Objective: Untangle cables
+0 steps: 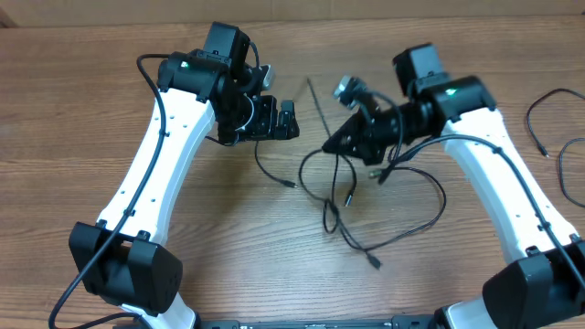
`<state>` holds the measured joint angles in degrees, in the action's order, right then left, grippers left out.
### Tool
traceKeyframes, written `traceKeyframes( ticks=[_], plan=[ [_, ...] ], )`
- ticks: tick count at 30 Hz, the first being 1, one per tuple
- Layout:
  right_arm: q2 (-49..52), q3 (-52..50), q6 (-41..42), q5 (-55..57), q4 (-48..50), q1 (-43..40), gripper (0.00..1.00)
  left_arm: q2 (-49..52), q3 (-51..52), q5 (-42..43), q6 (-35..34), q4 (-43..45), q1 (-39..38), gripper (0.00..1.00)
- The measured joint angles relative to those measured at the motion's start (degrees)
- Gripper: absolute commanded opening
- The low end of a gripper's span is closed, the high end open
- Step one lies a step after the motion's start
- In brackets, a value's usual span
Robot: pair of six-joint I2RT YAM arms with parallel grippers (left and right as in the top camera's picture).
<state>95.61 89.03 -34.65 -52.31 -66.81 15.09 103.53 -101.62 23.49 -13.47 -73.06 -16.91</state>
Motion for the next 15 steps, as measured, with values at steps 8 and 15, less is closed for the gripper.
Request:
traceKeyframes(
  ticks=[8,15],
  plan=[
    [-0.11,15.78,14.25,4.00,9.66,-3.43,0.04,0.00,0.00,-0.22,0.42,-0.15,-0.83,1.00],
    [-1.53,25.88,34.82,13.68,17.42,-3.48,0.04,0.00,0.00,-1.14,2.82,0.70,-6.69,1.00]
  ],
)
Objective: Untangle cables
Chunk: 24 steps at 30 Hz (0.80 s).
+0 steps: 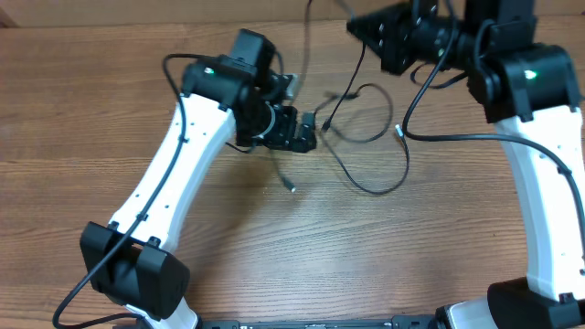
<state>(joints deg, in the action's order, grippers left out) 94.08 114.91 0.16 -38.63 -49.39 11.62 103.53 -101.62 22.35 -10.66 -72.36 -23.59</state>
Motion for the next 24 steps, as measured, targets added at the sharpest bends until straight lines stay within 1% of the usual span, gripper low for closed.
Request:
traceKeyframes(
  ticks=[2,5,9,15,17,20,22,24],
  plan=[
    [-0.37,1.40,6.43,0.68,0.83,0.00,0.04,0.00,-0.02,-0.90,0.37,1.03,-1.46,1.00],
    [-0.57,2.64,13.46,0.42,0.87,0.00,0.04,0.00,-0.02,-2.16,0.59,2.40,-3.04,1.00],
    [-0.70,2.84,20.31,0.09,1.36,0.00,0.04,0.00,-0.02,-3.93,0.63,3.34,-3.43,1.00],
    [-1.79,2.84,30.49,0.00,5.90,0.00,0.04,0.00,-0.02,-5.31,0.63,4.24,-3.43,1.00],
    [-2.58,2.84,32.22,-0.09,7.21,0.00,0.04,0.00,-0.02,-5.49,0.63,4.24,-3.43,1.00],
    [-3.91,2.84,32.13,-0.17,8.76,0.00,0.04,0.00,-0.02,-5.53,0.63,4.24,-3.43,1.00],
    [-4.76,2.84,30.64,-1.22,9.09,0.00,0.04,0.00,-0.02,-5.62,0.63,4.24,-3.43,1.00],
    [-5.51,2.86,26.49,-4.68,9.99,0.00,0.04,0.00,-0.02,-5.81,0.63,4.24,-3.43,0.99]
  ],
)
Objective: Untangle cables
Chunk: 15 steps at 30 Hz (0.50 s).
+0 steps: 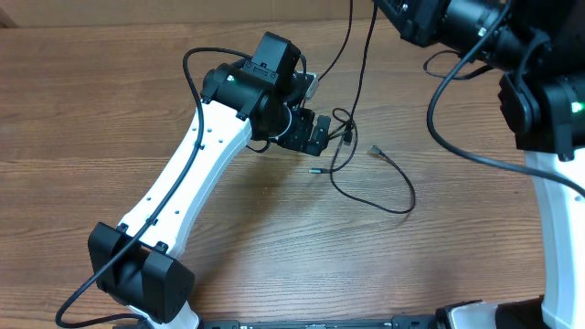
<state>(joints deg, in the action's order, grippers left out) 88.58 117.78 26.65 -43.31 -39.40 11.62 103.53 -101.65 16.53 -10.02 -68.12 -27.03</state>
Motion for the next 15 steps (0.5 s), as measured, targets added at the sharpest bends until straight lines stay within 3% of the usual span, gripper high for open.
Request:
traceKeyframes(
  ticks=[4,8,15],
  plan=[
    [-0.79,0.20,-10.97,-5.44,-0.81,0.00,0.04,0.00,0.00,-0.79,0.00,0.02,0.00,1.00],
    [-0.90,0.24,-18.62,-3.54,-1.03,-0.63,0.04,0.00,0.02,-1.03,0.00,0.00,0.00,1.00],
    [-0.87,0.24,-12.85,17.81,-0.46,-1.44,0.04,0.00,2.47,-1.27,0.00,1.33,0.00,1.00]
  ],
)
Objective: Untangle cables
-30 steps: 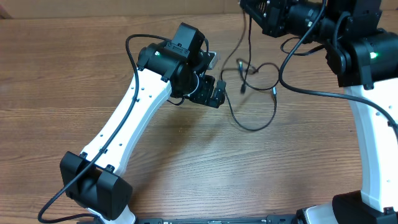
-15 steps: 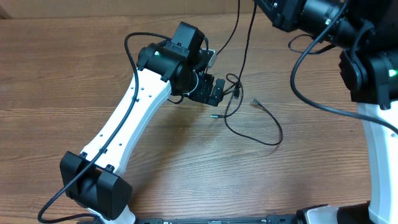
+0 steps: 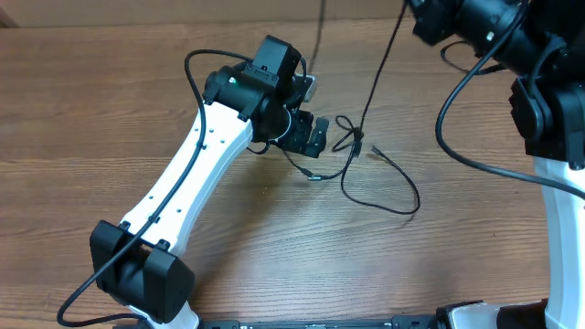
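Thin black cables (image 3: 384, 187) lie in a loose loop on the wooden table (image 3: 91, 110), with a small knot (image 3: 352, 139) just right of my left gripper (image 3: 315, 137). That gripper is low over the table and shut on a black cable, whose short plug end (image 3: 313, 176) trails below it. Two strands (image 3: 379, 64) rise steeply from the knot to the top edge. My right gripper (image 3: 430, 18) is raised high at the top right and partly cut off. One strand runs up to it, so it appears shut on that cable; its fingertips are hidden.
A loose connector end (image 3: 375, 151) rests on the table right of the knot. The right arm's own thick black wire (image 3: 457, 137) hangs in a curve at the right. The left arm's white links (image 3: 196, 183) slant across the table's left half.
My right gripper has moved a little further right and up, and the lifted strands now lean more to the right. The loop on the table shifted slightly right. The left gripper has stayed in place.
At first both grippers were low at the table's middle, each on part of the tangle. Then the right gripper was raised at the back with cables trailing, while the left had moved right. By now the right is high at the top right and the cables hang stretched between them.
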`<state>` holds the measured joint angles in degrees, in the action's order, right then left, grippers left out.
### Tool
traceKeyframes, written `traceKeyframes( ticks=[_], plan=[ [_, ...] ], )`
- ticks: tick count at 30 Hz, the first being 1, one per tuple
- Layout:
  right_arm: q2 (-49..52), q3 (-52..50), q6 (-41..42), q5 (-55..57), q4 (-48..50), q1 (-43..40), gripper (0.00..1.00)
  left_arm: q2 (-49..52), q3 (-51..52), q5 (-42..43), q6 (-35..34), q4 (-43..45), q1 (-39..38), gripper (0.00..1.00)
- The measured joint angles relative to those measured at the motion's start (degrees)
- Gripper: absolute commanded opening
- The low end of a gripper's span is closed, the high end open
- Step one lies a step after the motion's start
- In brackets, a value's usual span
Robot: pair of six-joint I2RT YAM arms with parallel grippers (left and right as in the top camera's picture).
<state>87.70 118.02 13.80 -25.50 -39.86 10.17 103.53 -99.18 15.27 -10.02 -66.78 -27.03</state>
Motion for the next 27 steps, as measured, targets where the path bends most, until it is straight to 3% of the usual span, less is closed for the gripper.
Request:
traceKeyframes(
  ticks=[5,13,20,27],
  plan=[
    [-0.02,0.00,4.17,8.94,2.86,-0.07,0.04,0.00,1.84,-0.15,0.00,1.18,0.00,1.00],
    [0.00,0.00,9.77,12.70,8.13,-0.07,0.04,0.00,1.92,-0.13,-0.07,2.71,0.00,1.00],
    [0.92,0.28,3.82,10.88,0.76,-0.04,0.04,0.00,1.95,-0.13,-0.09,2.14,0.00,1.00],
    [2.27,0.28,-1.01,11.58,-0.28,-0.07,0.04,0.00,1.97,-0.13,-0.46,2.43,0.00,1.00]
  ],
)
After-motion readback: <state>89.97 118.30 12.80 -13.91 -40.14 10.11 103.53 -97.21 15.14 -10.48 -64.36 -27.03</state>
